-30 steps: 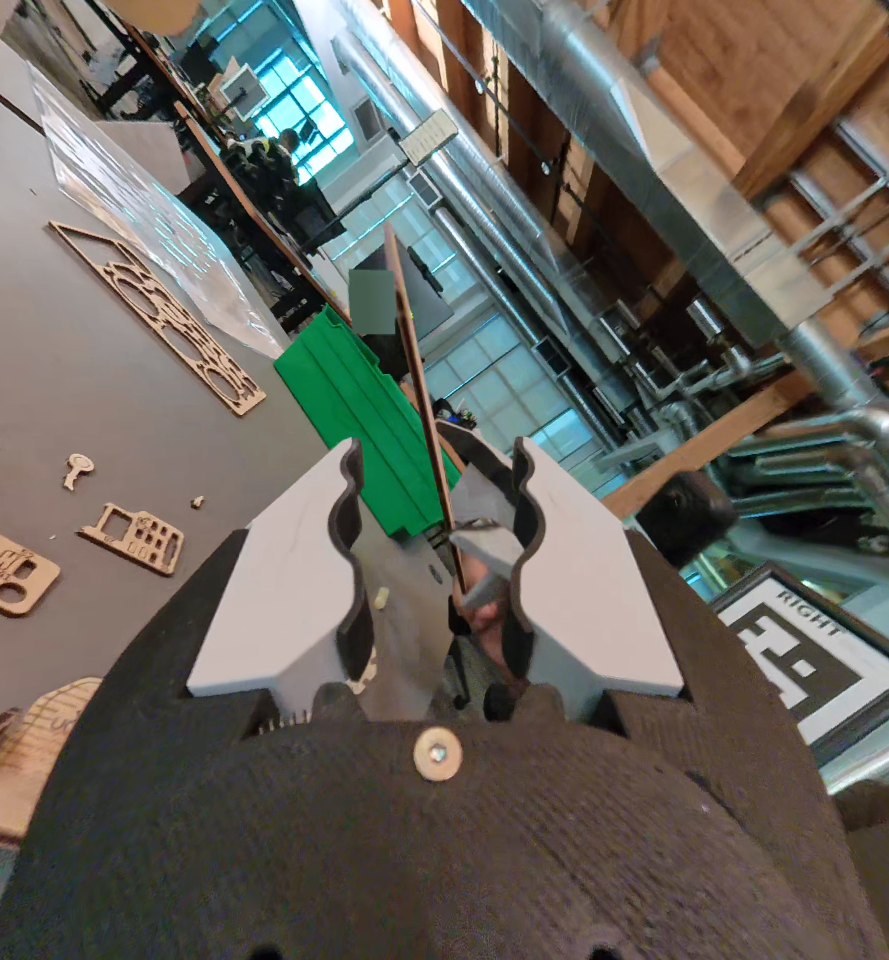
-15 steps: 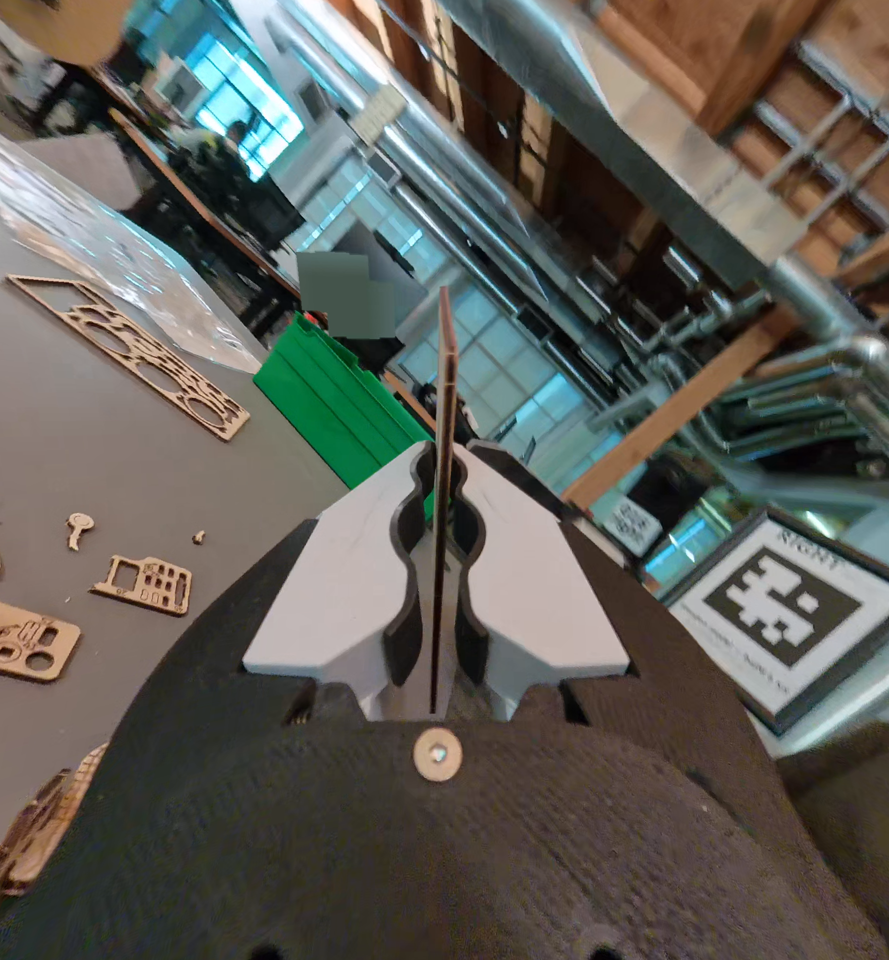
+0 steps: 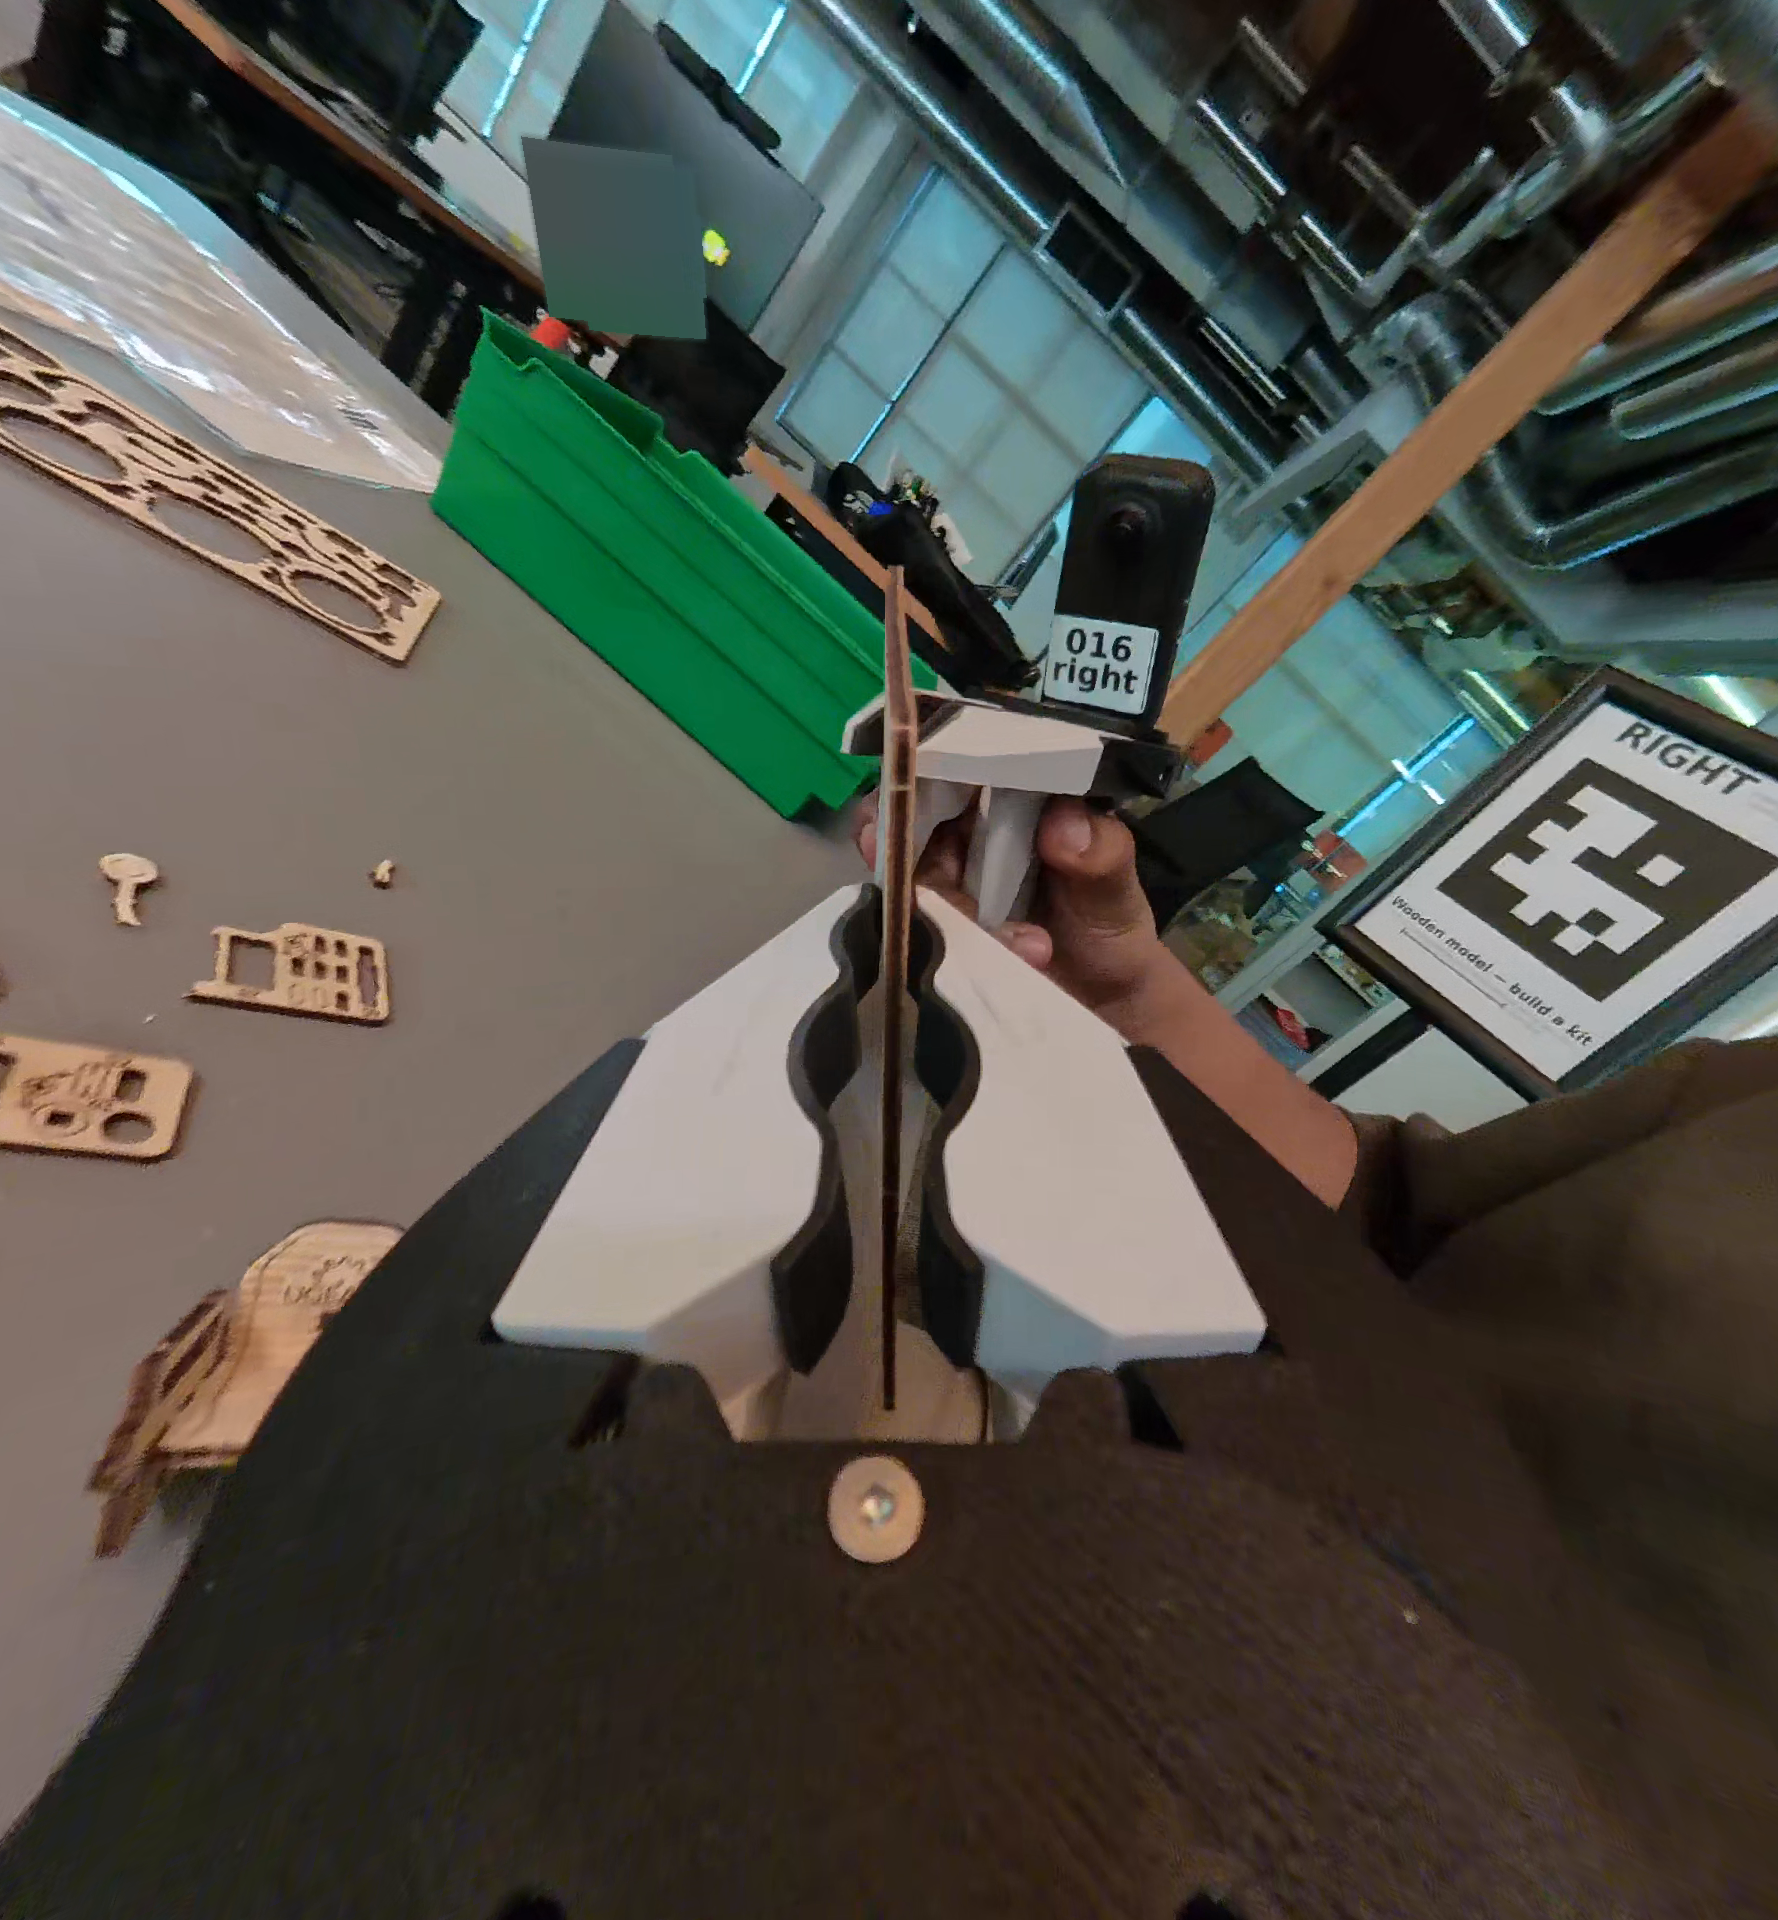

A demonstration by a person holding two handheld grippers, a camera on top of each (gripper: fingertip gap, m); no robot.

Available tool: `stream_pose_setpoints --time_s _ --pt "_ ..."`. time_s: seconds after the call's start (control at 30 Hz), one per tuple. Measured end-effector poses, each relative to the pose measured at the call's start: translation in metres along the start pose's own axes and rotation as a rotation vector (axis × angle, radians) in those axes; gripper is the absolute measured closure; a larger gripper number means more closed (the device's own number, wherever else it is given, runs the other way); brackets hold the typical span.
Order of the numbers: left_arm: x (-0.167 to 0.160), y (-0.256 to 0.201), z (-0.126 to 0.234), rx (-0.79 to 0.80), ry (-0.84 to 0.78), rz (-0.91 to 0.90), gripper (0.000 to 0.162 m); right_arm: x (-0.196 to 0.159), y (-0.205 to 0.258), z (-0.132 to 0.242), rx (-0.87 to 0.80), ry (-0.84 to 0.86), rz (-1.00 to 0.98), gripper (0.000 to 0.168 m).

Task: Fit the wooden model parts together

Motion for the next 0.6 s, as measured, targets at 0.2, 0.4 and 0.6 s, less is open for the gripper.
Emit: stream_pose_setpoints --time_s 0.2,0.4,0.6 --pt "0.009 0.004 0.019 0.103 -0.133 -0.068 0.149 0.000 0.010 -0.014 0.135 0.038 -0.133 0.167" --pt "0.017 -0.001 0.023 0.073 -0.220 -0.065 0.158 -0.002 0.009 -0.017 0.137 0.033 -0.162 0.166" --pt "0.017 -0.009 0.007 0.019 -0.151 -0.091 0.162 0.003 0.000 -0.005 0.086 -0.046 -0.142 0.157"
Point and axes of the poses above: each gripper's, where its closed fingertips meet, z back along the fingers, x out of its top, y = z × x across the jaws, the point moved 3 cm from there along z, back along the fingers, and after that the axes turned 10 degrees about -x, right-handed, at the moved point
